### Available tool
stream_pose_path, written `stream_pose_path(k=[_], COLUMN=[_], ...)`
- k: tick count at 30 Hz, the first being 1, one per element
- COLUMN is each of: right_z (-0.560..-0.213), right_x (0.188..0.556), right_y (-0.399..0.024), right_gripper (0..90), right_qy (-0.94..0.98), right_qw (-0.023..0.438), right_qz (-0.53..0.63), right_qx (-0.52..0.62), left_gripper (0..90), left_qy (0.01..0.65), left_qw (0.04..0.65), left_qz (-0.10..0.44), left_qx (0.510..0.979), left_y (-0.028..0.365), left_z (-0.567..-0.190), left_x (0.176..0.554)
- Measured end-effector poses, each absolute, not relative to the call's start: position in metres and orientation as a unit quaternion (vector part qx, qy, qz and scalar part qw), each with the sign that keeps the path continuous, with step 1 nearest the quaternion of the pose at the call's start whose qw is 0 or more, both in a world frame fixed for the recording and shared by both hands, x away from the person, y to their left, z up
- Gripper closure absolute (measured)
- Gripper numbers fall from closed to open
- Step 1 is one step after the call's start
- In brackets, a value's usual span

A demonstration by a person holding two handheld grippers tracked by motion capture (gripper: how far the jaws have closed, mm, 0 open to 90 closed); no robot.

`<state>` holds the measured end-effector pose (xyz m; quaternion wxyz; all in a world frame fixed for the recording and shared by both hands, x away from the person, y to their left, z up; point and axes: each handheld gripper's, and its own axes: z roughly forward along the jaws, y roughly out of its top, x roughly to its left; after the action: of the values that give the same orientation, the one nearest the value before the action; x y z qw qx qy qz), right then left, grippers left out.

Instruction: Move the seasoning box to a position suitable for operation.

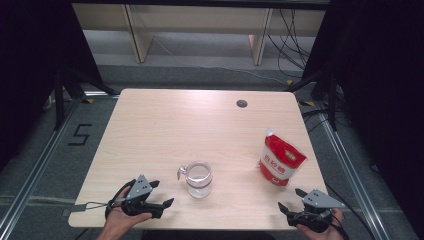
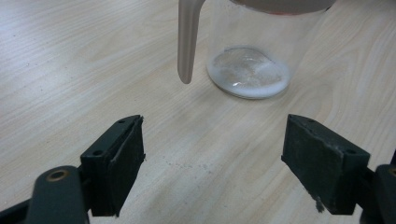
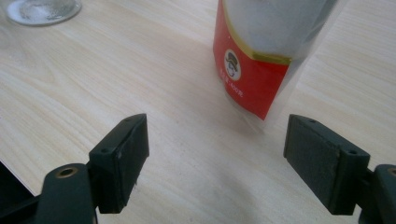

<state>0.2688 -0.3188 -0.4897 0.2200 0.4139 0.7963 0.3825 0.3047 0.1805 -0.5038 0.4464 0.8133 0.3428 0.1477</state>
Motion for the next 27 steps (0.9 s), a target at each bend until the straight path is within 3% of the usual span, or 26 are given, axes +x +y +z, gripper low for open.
stream_pose_path(k=[2,8,27], right_z=[-0.489,-0.489,-0.489], right_x=[0.269,0.266,0.266], right_y=[-0.319,-0.317,-0.316], right_gripper=[23.2,23.1,23.6], right_qy=[0.795,0.789,0.79], right_qw=[0.234,0.216,0.214], right_qz=[0.383,0.38,0.381], right_qx=[0.408,0.433,0.431], left_gripper=[20.4,21.0,21.8], left_qy=[0.333,0.343,0.336], left_qw=[0.438,0.446,0.442], left_qz=[0.155,0.151,0.163], left_qx=[0.821,0.813,0.816], left_y=[0.182,0.18,0.173], left_z=[-0.503,-0.503,-0.5], left_x=[0.307,0.307,0.318])
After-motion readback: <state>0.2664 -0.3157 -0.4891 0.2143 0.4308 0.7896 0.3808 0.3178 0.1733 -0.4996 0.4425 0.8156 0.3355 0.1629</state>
